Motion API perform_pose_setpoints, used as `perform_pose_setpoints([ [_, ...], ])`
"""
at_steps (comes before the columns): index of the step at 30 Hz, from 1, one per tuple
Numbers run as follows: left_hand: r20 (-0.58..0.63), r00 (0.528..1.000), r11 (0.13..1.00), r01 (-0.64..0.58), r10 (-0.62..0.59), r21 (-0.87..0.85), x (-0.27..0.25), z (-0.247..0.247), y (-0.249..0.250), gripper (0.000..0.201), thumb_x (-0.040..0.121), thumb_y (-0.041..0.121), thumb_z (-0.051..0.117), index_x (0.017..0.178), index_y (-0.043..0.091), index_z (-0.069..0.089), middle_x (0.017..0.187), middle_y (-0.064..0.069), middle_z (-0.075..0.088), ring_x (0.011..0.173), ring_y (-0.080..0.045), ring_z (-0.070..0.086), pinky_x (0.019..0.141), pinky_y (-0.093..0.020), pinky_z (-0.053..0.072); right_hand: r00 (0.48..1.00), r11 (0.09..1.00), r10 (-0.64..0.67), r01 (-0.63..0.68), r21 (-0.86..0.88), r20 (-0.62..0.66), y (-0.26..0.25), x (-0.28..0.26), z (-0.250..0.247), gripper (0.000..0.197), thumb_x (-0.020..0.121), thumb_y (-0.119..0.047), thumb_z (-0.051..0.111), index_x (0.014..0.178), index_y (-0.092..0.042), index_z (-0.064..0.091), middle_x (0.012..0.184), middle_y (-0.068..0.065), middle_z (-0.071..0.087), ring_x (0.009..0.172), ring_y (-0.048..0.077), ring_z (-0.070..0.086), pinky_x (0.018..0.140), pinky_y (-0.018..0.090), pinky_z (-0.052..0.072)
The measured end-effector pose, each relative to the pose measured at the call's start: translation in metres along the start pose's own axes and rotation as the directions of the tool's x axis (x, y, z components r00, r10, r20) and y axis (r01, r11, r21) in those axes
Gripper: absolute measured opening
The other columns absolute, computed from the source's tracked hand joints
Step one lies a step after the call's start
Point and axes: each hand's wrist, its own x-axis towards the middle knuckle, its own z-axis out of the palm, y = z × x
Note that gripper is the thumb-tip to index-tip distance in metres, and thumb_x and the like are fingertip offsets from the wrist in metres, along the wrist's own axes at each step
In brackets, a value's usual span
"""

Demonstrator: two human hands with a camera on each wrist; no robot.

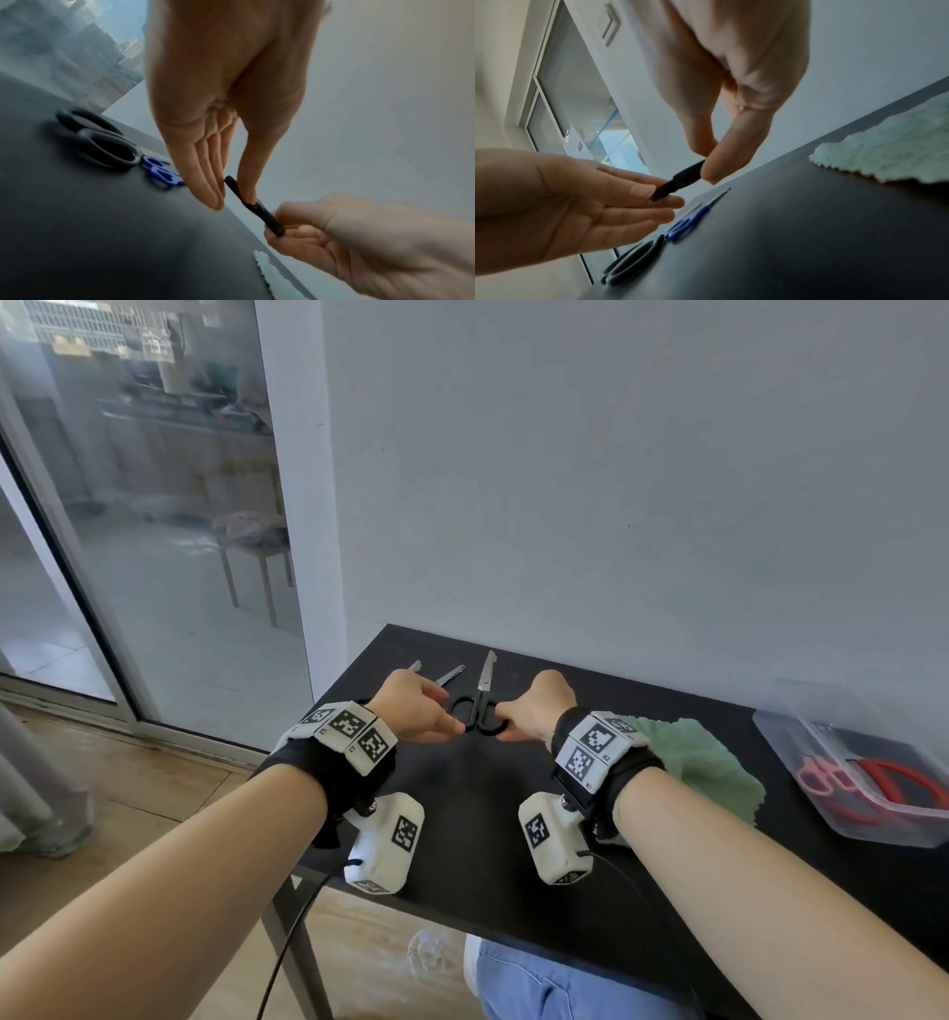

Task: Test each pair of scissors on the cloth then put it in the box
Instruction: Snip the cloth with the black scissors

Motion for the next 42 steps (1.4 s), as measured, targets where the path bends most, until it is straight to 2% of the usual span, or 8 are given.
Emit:
perform_pose_setpoints([
  [5,0.130,0.989,0.994,-0.051,0.064,-0.099,-0.008,0.028,0.018,0.053,0.080,-0.004,0.070,0.129,-0.002,0.051,0.112,-0.018,0.066,0.100,-0.024,0.067,0.084,-0.033,0.056,0.992,0.985,0.002,0.021,0.171,-0.129,0.022,-0.004,-0.034,0.008,0.074,0.001,0.068,0.078,0.007,0.064,0.075,0.015,0.070,0.054,0.016,0.069,0.039,0.015,0.045],
  [9,0.155,0.978,0.975,-0.107,0.138,-0.194,-0.012,0.057,0.030,0.039,0.088,0.008,0.066,0.124,-0.001,0.056,0.108,-0.018,0.069,0.094,-0.026,0.070,0.076,-0.028,0.059,0.972,0.961,-0.043,0.103,0.258,-0.230,0.045,-0.005,-0.055,0.005,0.076,-0.002,0.071,0.077,0.003,0.072,0.077,0.015,0.072,0.067,0.024,0.072,0.070,0.034,0.061],
  [12,0.104,0.979,0.964,-0.151,0.177,-0.217,-0.013,0.079,0.037,0.030,0.087,0.002,0.065,0.116,-0.003,0.062,0.098,-0.019,0.070,0.078,-0.021,0.070,0.067,-0.025,0.060,0.965,0.924,-0.100,0.180,0.338,-0.241,0.058,-0.016,-0.068,0.003,0.079,0.002,0.068,0.078,0.000,0.070,0.082,0.019,0.071,0.076,0.028,0.072,0.075,0.038,0.060],
  [18,0.100,0.968,0.964,-0.212,0.230,-0.160,-0.019,0.109,0.043,0.025,0.085,-0.010,0.061,0.108,-0.001,0.063,0.079,-0.016,0.062,0.060,-0.019,0.060,0.062,-0.029,0.060,0.972,0.915,-0.184,0.223,0.335,-0.146,0.076,-0.039,-0.090,0.032,0.087,0.008,0.060,0.118,0.003,0.061,0.107,0.023,0.063,0.064,0.019,0.063,0.054,0.021,0.057],
  [24,0.122,0.962,0.969,-0.241,0.246,-0.055,-0.023,0.123,0.047,0.026,0.087,-0.013,0.055,0.104,0.004,0.065,0.074,-0.010,0.059,0.059,-0.020,0.059,0.066,-0.036,0.060,0.952,0.931,-0.229,0.275,0.241,-0.201,0.096,-0.046,-0.109,0.031,0.088,0.008,0.057,0.117,-0.001,0.064,0.106,0.013,0.067,0.061,0.008,0.060,0.059,0.014,0.055],
  [29,0.135,0.961,0.965,-0.251,0.240,0.077,-0.020,0.110,0.051,0.028,0.096,-0.006,0.043,0.100,0.009,0.067,0.072,-0.009,0.059,0.050,-0.012,0.062,0.052,-0.020,0.057,0.949,0.946,-0.242,0.277,0.168,-0.203,0.116,-0.050,-0.123,0.030,0.089,0.009,0.052,0.109,-0.006,0.070,0.101,0.011,0.070,0.065,0.007,0.062,0.061,0.009,0.050],
  [33,0.029,0.974,0.965,-0.220,0.226,-0.142,-0.015,0.107,0.059,0.016,0.093,-0.004,0.052,0.091,0.005,0.065,0.091,-0.015,0.062,0.059,-0.016,0.064,0.055,-0.021,0.058,0.945,0.928,-0.255,0.298,0.222,-0.202,0.116,-0.052,-0.122,0.028,0.090,0.009,0.053,0.112,0.000,0.067,0.098,0.010,0.071,0.065,0.005,0.063,0.064,0.009,0.051],
  [42,0.005,1.000,0.772,-0.018,0.028,-0.635,-0.018,0.106,0.068,0.015,0.080,0.005,0.073,0.091,-0.003,0.065,0.090,-0.015,0.070,0.067,-0.019,0.070,0.057,-0.021,0.058,0.916,0.890,-0.259,0.349,0.292,-0.305,0.102,-0.051,-0.123,0.026,0.089,0.007,0.056,0.114,0.005,0.065,0.103,0.016,0.070,0.065,0.001,0.061,0.058,0.003,0.046],
])
